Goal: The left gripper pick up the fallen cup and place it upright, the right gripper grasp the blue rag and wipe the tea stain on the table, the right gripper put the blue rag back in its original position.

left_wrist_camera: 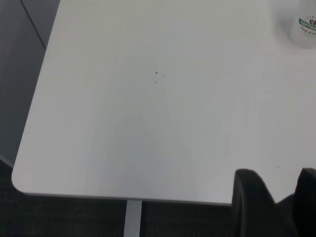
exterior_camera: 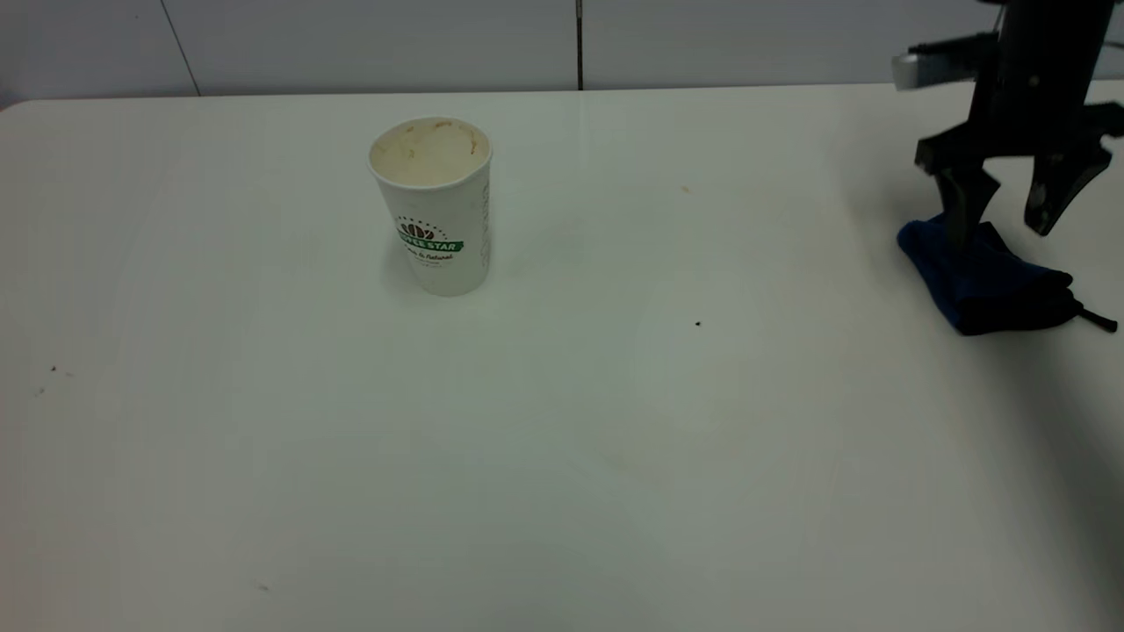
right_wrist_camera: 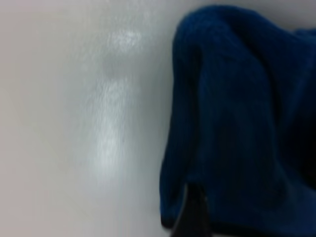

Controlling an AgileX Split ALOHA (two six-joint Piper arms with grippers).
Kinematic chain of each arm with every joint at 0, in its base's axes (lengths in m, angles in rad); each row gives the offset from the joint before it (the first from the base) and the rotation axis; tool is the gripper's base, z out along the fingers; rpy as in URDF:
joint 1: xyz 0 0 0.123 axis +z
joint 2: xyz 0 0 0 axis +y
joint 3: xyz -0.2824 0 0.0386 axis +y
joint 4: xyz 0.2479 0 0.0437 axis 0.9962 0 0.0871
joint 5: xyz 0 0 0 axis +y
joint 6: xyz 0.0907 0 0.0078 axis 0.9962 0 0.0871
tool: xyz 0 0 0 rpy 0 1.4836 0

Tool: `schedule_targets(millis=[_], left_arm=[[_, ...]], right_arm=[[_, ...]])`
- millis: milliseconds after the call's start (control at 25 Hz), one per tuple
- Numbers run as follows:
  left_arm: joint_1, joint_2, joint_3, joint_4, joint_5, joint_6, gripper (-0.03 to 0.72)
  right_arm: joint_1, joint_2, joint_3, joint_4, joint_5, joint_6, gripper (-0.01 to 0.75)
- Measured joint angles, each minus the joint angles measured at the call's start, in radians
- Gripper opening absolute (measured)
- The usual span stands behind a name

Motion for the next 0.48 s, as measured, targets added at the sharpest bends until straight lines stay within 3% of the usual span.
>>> schedule_targets(millis=[160,360,480], left_arm=[[0.0,0.0,0.0,0.0,0.0,0.0,0.239],[0.0,0.0,0.0,0.0,0.0,0.0,0.239],[0.0,0.0,0.0,0.0,0.0,0.0,0.239]], right_arm=[[0.0,-0.121,-0.024,0.011,0.126,-0.012,0.705],[0.005,-0.306,0.004,0.121,0.144,-0.007,0.613],[0.042,-0.474,0.123,0.152,0.146,-0.004,0.565]])
